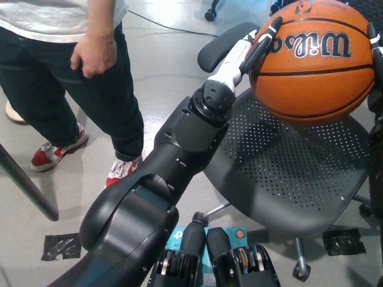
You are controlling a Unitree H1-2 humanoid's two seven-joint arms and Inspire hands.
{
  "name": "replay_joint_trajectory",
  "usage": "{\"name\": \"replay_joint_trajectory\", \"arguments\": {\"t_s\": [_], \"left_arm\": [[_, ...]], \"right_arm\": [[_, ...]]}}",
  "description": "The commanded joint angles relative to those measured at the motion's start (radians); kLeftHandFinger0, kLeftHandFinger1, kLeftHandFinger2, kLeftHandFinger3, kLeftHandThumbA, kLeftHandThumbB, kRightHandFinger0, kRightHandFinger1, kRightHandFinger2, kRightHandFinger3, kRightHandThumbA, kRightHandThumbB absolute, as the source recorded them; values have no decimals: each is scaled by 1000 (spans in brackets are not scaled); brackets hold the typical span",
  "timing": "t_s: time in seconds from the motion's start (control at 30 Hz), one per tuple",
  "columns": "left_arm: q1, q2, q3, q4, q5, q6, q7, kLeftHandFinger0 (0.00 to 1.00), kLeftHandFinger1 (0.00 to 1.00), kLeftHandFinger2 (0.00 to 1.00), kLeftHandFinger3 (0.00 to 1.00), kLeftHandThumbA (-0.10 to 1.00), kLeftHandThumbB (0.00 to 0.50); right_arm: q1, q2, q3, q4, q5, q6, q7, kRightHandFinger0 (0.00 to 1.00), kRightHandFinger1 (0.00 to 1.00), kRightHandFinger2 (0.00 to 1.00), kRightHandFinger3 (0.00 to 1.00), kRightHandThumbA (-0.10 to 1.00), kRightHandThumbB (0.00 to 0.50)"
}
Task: The robot grabs the basketball from a person using both hands and then drops it on the black chair in the front
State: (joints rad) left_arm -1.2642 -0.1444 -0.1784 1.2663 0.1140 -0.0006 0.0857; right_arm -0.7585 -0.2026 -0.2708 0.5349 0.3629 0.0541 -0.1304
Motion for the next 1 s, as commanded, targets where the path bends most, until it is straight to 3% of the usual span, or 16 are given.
{"name": "replay_joint_trajectory", "arguments": {"t_s": [0.0, 0.07, 0.17, 0.7, 0.77, 0.97], "left_arm": [[-49, 24, -2, -81, 2, -48, -85, 1000, 1000, 1000, 1000, 1000, 164], [-41, 45, -2, -92, 8, -45, -84, 1000, 1000, 1000, 1000, 1000, 171], [-29, 81, 15, -91, -5, -45, -95, 1000, 1000, 1000, 1000, 1000, 239], [76, 144, -6, -251, 22, -25, -145, 1000, 1000, 1000, 1000, 1000, 247], [114, 141, -9, -309, 16, -37, -161, 1000, 1000, 1000, 1000, 1000, 218], [303, 152, -41, -628, 34, 33, -200, 1000, 1000, 1000, 1000, 1000, 220]], "right_arm": [[-78, -78, -36, 38, 31, -57, 82, 1000, 1000, 1000, 1000, 1000, 173], [-79, -98, -49, 54, 25, -77, 84, 1000, 1000, 1000, 1000, 1000, 174], [-77, -139, -79, 72, 29, -98, 95, 1000, 1000, 1000, 1000, 1000, 157], [-29, -147, -147, -117, 34, -81, 70, 1000, 1000, 1000, 1000, 1000, 198], [-10, -141, -136, -181, 25, -68, 71, 1000, 1000, 1000, 1000, 1000, 206], [84, -104, -91, -415, 2, -17, 63, 1000, 1000, 1000, 1000, 1000, 164]]}}
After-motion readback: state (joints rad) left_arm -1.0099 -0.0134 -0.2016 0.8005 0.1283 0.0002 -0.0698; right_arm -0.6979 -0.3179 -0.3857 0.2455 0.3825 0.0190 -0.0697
